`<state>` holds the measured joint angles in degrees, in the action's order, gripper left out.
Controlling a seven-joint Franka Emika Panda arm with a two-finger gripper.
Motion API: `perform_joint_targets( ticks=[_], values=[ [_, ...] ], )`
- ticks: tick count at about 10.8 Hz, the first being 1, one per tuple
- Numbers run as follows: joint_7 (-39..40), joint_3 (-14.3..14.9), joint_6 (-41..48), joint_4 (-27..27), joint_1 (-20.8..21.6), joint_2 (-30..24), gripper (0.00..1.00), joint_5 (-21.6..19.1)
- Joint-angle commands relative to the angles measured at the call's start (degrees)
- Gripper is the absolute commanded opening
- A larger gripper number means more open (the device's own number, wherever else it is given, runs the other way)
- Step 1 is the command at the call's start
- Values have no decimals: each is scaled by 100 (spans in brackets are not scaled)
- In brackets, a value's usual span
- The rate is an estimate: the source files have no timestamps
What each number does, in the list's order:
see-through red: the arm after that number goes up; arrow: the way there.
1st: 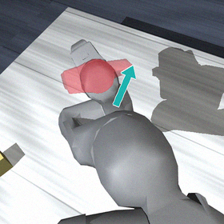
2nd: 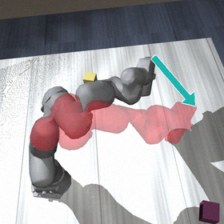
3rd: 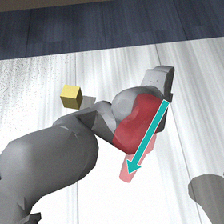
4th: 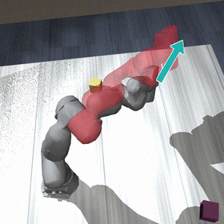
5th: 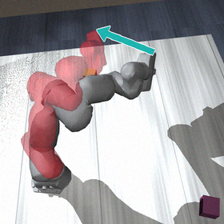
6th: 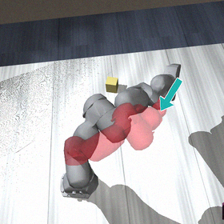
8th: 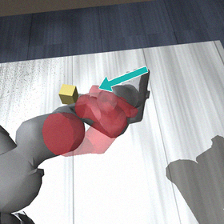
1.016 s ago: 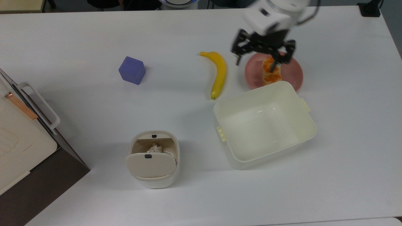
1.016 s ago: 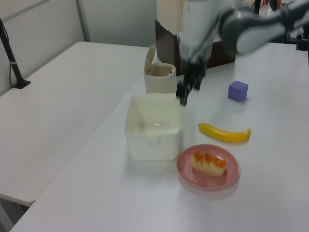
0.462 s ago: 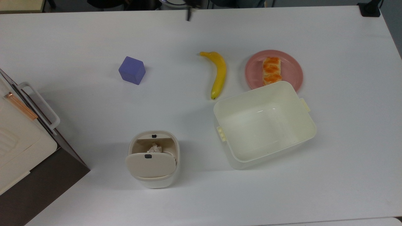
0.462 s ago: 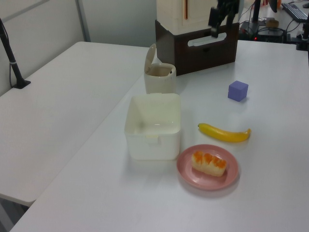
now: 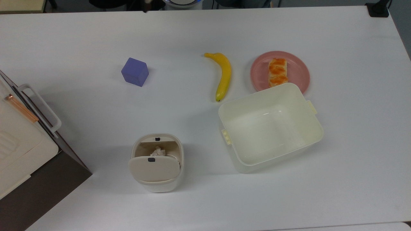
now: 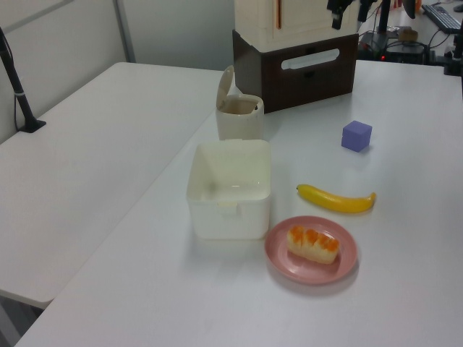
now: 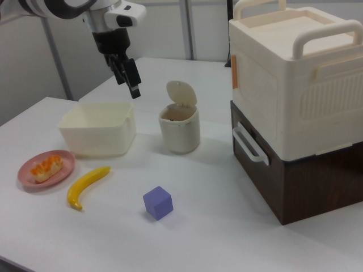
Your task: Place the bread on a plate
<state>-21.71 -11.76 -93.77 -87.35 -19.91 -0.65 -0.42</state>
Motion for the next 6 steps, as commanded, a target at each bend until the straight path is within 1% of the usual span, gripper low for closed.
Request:
perform_joint_targets(
  ticks=[1,2,3,6],
  values=[
    [436,314,69,-186,-48,-277,100,-274],
    [622,332,87,-186,-56,-277,100,-371],
    [641,332,78,-186,-48,-286,100,-467],
    [606,306,87,-177,22,-286,100,-477]
  ],
)
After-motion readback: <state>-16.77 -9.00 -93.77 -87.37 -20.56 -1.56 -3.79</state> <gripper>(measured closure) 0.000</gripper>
